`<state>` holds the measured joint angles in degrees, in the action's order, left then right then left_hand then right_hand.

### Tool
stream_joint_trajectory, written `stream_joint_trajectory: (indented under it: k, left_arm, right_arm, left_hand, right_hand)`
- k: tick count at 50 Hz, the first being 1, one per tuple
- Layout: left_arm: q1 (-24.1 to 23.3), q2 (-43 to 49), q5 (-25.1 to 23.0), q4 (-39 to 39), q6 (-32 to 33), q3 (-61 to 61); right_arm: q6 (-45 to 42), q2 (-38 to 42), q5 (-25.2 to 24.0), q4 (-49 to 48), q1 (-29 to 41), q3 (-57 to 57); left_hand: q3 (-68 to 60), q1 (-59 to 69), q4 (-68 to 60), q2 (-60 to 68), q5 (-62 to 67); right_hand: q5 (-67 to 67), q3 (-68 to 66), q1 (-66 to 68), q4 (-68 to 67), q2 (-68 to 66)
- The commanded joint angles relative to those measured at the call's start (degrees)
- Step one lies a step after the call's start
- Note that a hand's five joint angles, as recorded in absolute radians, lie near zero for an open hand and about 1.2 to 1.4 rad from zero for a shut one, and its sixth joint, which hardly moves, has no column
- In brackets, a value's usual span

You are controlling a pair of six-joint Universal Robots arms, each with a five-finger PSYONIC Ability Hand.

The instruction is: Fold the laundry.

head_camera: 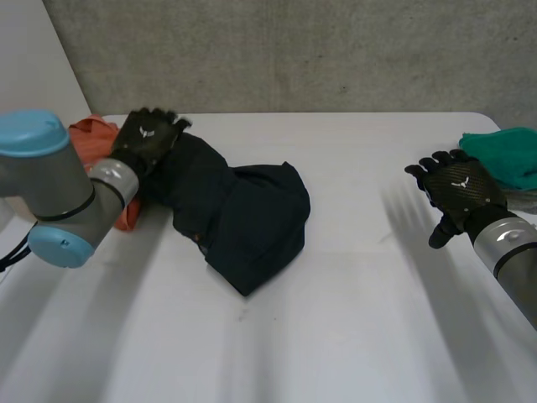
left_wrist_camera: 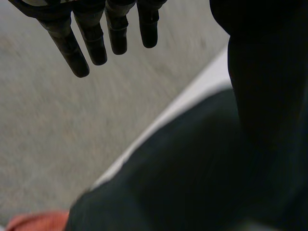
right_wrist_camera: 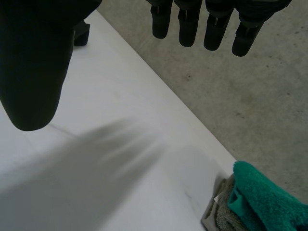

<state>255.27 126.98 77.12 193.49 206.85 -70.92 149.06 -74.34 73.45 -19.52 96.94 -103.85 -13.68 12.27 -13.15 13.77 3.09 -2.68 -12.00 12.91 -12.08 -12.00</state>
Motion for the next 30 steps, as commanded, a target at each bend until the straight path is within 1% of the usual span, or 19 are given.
stream_joint_trajectory:
  k: [1,2,5,6,7,10,13,14,17,18,21,22,24,25,28,29,30]
  left_arm:
    - [2.78,11.61,-5.84,0.04,6.02,8.07]
    - [2.87,12.31,-6.11,0.04,5.93,8.95]
    - [3.04,14.96,-6.81,-0.13,5.93,11.33]
    - [3.04,15.31,-6.72,-0.13,5.93,11.5]
    - [2.52,15.4,-6.64,-0.13,5.84,11.42]
    - [1.73,14.52,-5.76,-0.13,5.14,11.07]
    - [-1.08,8.65,-3.57,-0.22,3.3,9.84]
    - [-3.18,5.67,-2.17,-0.05,1.47,8.7]
    - [-6.0,1.7,-0.49,-0.04,-1.53,7.64]
    - [-7.84,-0.31,0.3,-0.13,-3.54,7.46]
    - [-11.18,-2.96,0.66,-0.22,-6.89,7.64]
    - [-13.37,-4.71,0.83,-0.22,-9.51,7.99]
    - [-15.23,-6.39,0.92,-0.13,-12.6,8.51]
    - [-16.46,-7.44,1.27,-0.13,-15.92,9.47]
    - [-18.48,-7.02,2.76,-0.13,-20.51,11.59]
    - [-19.97,-5.62,4.51,-0.13,-23.05,13.16]
    - [-20.85,-4.65,5.48,-0.13,-23.86,13.96]
  right_arm:
    - [-0.35,0.24,-0.15,0.01,0.26,-0.83]
    - [-0.43,0.24,-0.15,0.01,0.35,-0.91]
    - [-0.52,0.24,-0.06,0.01,0.35,-1.09]
    - [-0.61,0.33,-0.06,0.01,0.35,-1.18]
    - [-0.61,0.25,0.03,0.09,0.35,-1.26]
    - [-0.26,0.24,0.38,0.01,0.53,-1.27]
    - [0.09,0.24,0.99,0.01,1.4,-1.09]
    - [0.18,0.24,1.08,0.01,1.58,-1.09]
    - [0.44,0.33,1.43,-0.17,1.93,-0.83]
    - [0.79,0.25,1.7,-0.17,1.93,-0.74]
    - [3.15,0.16,3.36,-0.08,1.85,-0.39]
    - [3.86,-0.1,3.89,-0.08,1.76,-0.3]
    - [5.18,-0.46,4.86,0.09,1.67,-0.12]
    - [6.41,-0.72,5.91,0.18,1.58,-0.04]
    - [7.91,-2.12,6.88,0.18,1.06,-0.12]
    - [8.17,-2.48,6.97,0.18,0.97,-0.21]
    - [8.26,-2.74,7.06,0.18,0.97,-0.38]
  left_hand:
    - [-3.58,5.0,-4.12,3.49,4.18]
    - [-5.59,7.01,-6.13,5.5,6.19]
    - [-29.92,31.34,-30.46,29.83,30.51]
    - [-40.5,41.91,-41.03,40.4,41.09]
    - [-66.06,67.47,-66.59,65.97,66.65]
    - [-66.32,67.73,-66.85,66.23,66.91]
    - [-66.32,67.73,-66.85,66.23,66.91]
    - [-66.32,67.73,-66.85,66.23,66.91]
    - [-66.32,67.73,-66.85,66.23,66.91]
    - [-66.32,67.73,-66.85,66.23,66.91]
    - [-66.32,67.73,-66.85,66.23,66.91]
    - [-66.32,67.73,-66.85,66.23,66.91]
    - [-66.32,67.73,-66.85,66.23,66.91]
    - [-66.32,67.73,-66.85,66.23,66.91]
    - [-66.32,67.73,-66.85,66.23,66.91]
    - [-66.32,67.73,-66.85,66.23,66.91]
    - [-66.32,67.73,-66.85,66.23,66.91]
  right_hand:
    - [2.68,2.0,-2.91,2.08,2.0]
    - [2.68,2.0,-2.91,2.08,2.0]
    - [2.68,2.0,-2.91,2.08,2.0]
    - [2.68,2.0,-2.91,2.08,2.0]
    - [2.68,2.0,-2.91,2.08,2.0]
    - [2.68,2.0,-2.91,2.08,2.0]
    - [2.68,2.0,-2.91,2.08,2.0]
    - [2.68,2.0,-2.91,2.08,2.0]
    - [2.68,2.0,-2.91,2.08,2.0]
    - [2.68,2.0,-2.91,2.08,2.0]
    - [2.68,2.0,-2.91,2.08,2.0]
    - [2.68,2.0,-2.91,2.08,2.0]
    - [2.68,2.0,-2.91,2.08,2.0]
    - [2.68,2.0,-2.91,2.08,2.0]
    - [2.68,2.0,-2.91,2.08,2.0]
    - [2.68,2.0,-2.91,2.08,2.0]
    - [2.68,2.0,-2.91,2.08,2.0]
